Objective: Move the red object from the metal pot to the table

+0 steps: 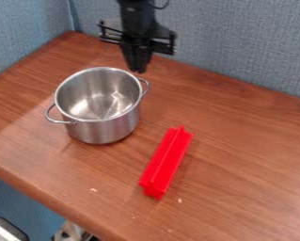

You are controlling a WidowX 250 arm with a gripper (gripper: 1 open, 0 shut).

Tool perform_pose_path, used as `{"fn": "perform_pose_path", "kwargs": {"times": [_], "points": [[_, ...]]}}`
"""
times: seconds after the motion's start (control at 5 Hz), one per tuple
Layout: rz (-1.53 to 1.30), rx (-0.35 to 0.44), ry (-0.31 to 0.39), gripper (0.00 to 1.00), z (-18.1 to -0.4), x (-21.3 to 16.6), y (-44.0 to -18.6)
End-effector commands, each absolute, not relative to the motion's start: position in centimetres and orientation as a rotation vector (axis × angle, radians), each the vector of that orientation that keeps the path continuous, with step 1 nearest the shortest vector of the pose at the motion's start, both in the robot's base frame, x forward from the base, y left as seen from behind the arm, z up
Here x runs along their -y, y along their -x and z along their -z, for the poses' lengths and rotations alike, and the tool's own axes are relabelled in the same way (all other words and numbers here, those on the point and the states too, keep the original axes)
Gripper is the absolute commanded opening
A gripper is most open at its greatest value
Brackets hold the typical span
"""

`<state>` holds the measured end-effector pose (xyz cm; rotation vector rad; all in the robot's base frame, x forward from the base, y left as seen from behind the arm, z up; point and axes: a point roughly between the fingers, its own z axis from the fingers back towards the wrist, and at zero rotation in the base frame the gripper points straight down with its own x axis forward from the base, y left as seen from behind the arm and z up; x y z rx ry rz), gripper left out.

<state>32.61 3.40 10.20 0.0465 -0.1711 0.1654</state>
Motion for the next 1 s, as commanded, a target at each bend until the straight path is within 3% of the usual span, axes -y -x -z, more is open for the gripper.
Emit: {"fn": "perform_pose_path", "kwargs": {"times": [0.0,0.2,0.4,0.8], "points": [[-0.133,0.246,-0.05,0.0,-11.1,-2.0,-33.7],[-0.096,0.243,-0.039,0.0,-9.9,-0.3,-32.9],[-0.133,0.231,-0.051,1.0,-8.6,-0.6,-33.0],[-0.071,0.241,-0.028,1.0,-9.4,2.8,-33.4]]}}
